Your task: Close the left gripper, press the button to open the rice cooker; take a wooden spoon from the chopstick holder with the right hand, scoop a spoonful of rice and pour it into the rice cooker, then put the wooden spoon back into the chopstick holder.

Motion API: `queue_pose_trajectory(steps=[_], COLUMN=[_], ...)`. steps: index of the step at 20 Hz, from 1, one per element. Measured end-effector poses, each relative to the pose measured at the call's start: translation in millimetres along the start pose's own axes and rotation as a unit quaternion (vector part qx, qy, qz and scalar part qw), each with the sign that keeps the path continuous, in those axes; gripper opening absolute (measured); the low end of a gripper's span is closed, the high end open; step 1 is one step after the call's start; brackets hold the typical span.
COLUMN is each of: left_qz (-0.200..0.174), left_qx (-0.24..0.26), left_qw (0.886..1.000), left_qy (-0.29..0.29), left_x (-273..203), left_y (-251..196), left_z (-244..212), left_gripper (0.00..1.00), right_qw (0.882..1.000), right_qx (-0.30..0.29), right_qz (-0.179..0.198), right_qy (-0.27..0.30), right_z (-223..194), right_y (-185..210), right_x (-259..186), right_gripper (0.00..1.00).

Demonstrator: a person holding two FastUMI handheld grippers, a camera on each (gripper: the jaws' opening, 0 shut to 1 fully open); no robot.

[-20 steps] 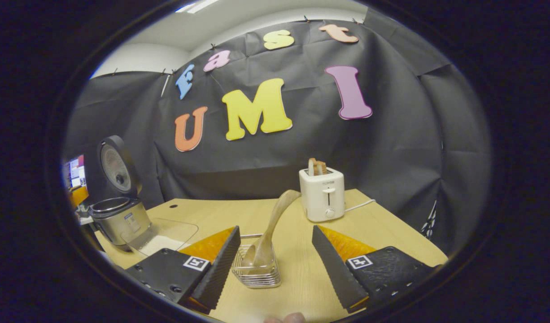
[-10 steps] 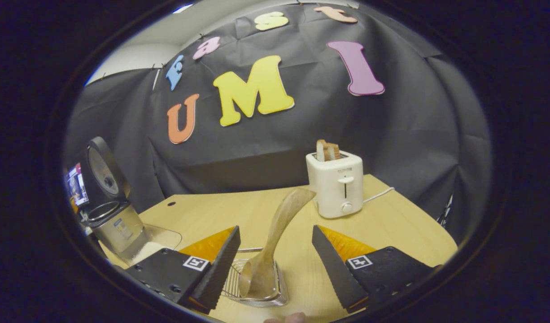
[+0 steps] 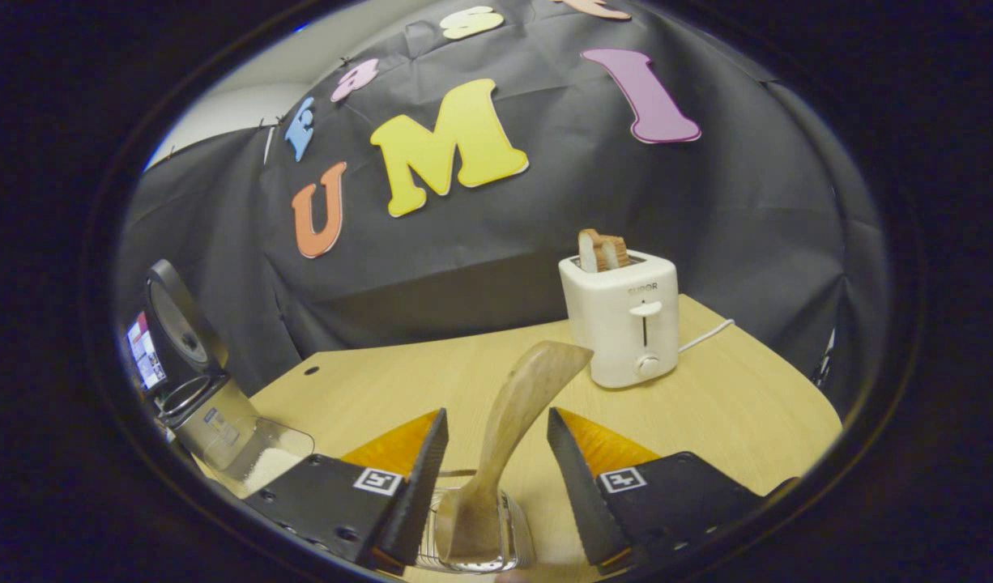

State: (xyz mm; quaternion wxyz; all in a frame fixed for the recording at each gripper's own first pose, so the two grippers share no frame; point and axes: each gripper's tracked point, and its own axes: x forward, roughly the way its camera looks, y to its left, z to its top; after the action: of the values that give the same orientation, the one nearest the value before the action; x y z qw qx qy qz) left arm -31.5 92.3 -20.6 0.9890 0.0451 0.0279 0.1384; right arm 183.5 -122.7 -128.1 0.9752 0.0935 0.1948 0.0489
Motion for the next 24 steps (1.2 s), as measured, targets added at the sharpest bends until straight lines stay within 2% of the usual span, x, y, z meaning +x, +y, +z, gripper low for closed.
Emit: queue_pose_trajectory(steps=[1, 2, 4, 5, 6, 7, 9, 16, 17, 21, 24], left_qz=[-0.001, -0.002, -0.005, -0.006, -0.007, -0.008, -0.011, -0.017, -0.018, -0.022, -0.032], left_qx=[0.001, 0.001, 0.001, 0.0, 0.001, 0.001, 0.0, -0.008, -0.01, -0.023, -0.04], left_qw=[1.0, 1.0, 1.0, 1.0, 1.0, 1.0, 1.0, 1.0, 1.0, 0.999, 0.999], left_qy=[0.001, 0.002, 0.001, 0.001, 0.001, 0.001, 0.001, -0.003, -0.003, -0.01, -0.016], left_x=[1, 2, 1, 2, 3, 4, 4, 5, 6, 11, 14], left_y=[-1, -1, -4, -4, -6, -6, -9, -6, -6, -3, -2], left_z=[0, 0, 0, 0, 0, 1, 0, 1, 0, 4, 8], left_gripper=[0.99, 0.99, 0.98, 0.98, 0.98, 0.98, 0.99, 0.99, 0.99, 0.98, 0.99], right_qw=[1.0, 1.0, 1.0, 1.0, 1.0, 1.0, 1.0, 0.997, 0.997, 0.993, 0.99], right_qx=[-0.001, -0.001, -0.001, 0.005, 0.004, 0.003, -0.013, -0.053, -0.055, -0.073, -0.087], right_qz=[0.0, -0.003, -0.004, 0.007, 0.008, 0.015, 0.013, 0.004, 0.002, -0.013, -0.013], right_qy=[-0.002, -0.005, -0.011, -0.016, -0.015, -0.018, -0.018, -0.053, -0.058, -0.087, -0.11], right_z=[1, 3, 8, 9, 10, 12, 12, 35, 43, 68, 92], right_y=[-1, -3, -3, 1, 5, 9, 13, 30, 32, 42, 64], right_x=[0, -1, -6, -8, -9, -14, -16, -36, -39, -56, -70], right_gripper=[0.55, 0.52, 0.22, 0.22, 0.13, 0.13, 0.03, 0.04, 0.0, 0.0, 0.0])
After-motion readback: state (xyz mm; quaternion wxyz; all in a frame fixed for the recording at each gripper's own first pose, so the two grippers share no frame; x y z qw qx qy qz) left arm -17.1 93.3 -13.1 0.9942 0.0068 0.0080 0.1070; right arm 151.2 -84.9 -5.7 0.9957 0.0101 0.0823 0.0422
